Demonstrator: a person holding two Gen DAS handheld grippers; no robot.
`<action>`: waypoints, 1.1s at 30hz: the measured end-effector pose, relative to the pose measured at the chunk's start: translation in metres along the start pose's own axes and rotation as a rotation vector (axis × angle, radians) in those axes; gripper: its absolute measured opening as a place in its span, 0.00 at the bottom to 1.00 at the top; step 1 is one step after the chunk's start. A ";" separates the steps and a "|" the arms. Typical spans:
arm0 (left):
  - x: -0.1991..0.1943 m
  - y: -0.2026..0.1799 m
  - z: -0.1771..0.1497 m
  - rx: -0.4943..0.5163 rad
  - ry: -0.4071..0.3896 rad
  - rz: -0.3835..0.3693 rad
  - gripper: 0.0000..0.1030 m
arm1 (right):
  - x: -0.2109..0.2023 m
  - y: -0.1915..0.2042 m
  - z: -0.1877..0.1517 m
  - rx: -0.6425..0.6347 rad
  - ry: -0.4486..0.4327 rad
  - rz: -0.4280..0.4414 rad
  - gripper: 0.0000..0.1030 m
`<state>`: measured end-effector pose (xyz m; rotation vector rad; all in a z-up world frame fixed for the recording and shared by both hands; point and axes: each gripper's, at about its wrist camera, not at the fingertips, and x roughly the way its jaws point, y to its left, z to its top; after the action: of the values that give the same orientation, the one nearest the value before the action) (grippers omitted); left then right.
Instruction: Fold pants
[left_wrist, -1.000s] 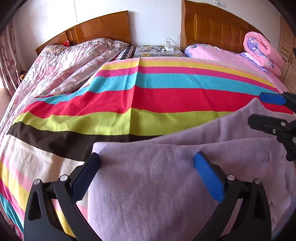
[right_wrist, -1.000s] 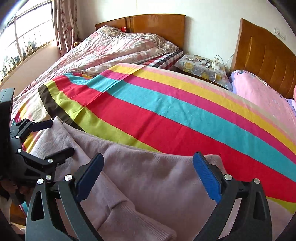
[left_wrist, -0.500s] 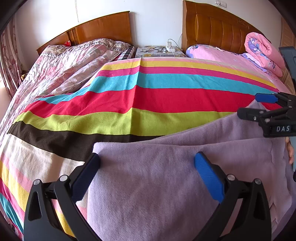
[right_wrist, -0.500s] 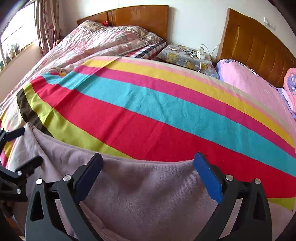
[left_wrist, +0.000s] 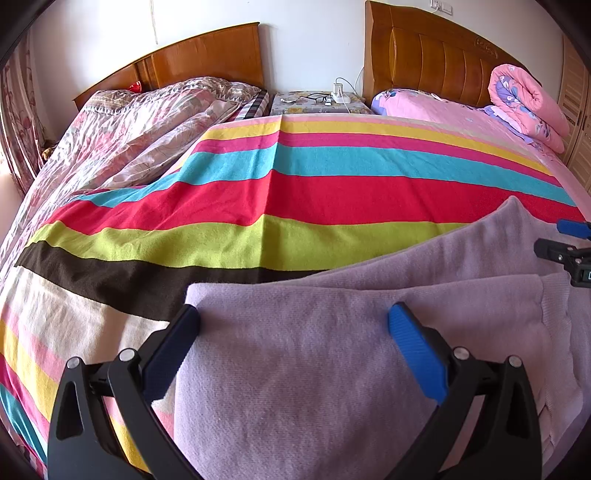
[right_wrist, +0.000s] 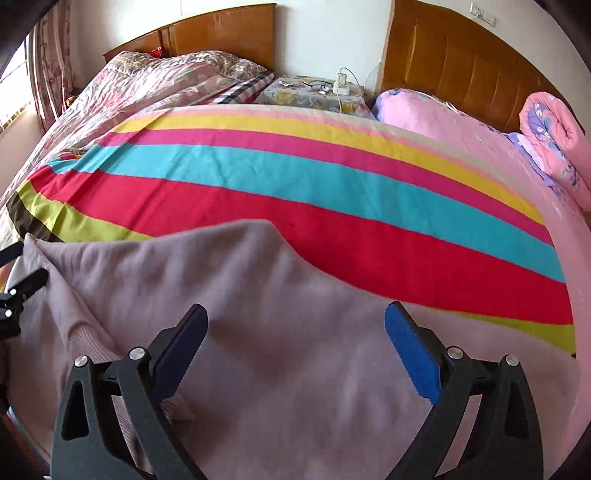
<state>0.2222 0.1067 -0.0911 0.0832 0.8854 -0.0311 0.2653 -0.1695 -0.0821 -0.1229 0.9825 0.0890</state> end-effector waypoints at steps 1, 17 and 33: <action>0.000 0.000 0.000 0.000 0.000 0.000 0.99 | 0.003 -0.011 -0.005 0.024 0.009 0.000 0.92; -0.001 -0.002 0.001 0.003 0.004 0.011 0.99 | -0.055 -0.096 -0.102 0.153 0.003 -0.043 0.93; -0.090 -0.181 -0.005 0.333 -0.167 -0.221 0.98 | -0.145 -0.135 -0.211 0.227 -0.115 -0.003 0.93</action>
<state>0.1500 -0.0735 -0.0352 0.2897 0.7123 -0.3873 0.0290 -0.3368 -0.0688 0.0884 0.8710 -0.0190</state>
